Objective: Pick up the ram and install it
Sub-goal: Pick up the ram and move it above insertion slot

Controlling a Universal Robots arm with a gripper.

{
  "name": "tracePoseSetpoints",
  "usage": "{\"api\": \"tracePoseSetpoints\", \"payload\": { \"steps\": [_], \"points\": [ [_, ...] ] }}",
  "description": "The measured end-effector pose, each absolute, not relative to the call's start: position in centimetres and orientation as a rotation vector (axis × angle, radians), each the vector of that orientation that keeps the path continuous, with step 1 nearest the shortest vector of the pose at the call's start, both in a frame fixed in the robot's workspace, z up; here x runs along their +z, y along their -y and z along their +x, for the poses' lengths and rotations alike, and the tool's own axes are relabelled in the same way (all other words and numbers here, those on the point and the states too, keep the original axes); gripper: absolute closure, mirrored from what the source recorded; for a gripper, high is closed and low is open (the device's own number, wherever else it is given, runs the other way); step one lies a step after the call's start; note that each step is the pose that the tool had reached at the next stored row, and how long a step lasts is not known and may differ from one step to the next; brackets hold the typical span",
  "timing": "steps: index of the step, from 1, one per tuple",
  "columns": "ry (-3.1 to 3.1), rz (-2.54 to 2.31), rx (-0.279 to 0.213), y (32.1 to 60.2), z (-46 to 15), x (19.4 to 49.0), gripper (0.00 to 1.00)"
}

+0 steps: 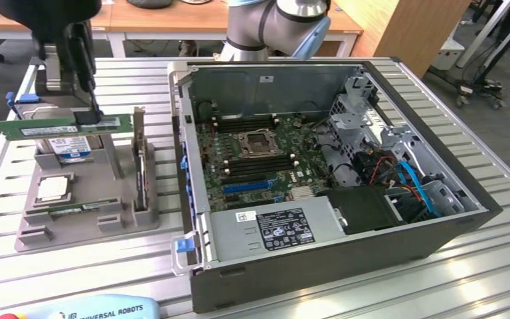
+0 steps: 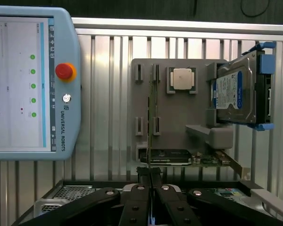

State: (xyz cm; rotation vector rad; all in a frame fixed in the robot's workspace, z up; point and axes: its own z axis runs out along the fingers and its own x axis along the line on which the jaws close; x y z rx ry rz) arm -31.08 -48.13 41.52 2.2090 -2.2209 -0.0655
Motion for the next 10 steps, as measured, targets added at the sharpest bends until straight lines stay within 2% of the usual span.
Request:
{"api": "tracePoseSetpoints", "payload": {
  "steps": [10],
  "points": [
    [2.221,2.209,-0.066,48.1,-28.5,41.5,0.89]
  ]
}}
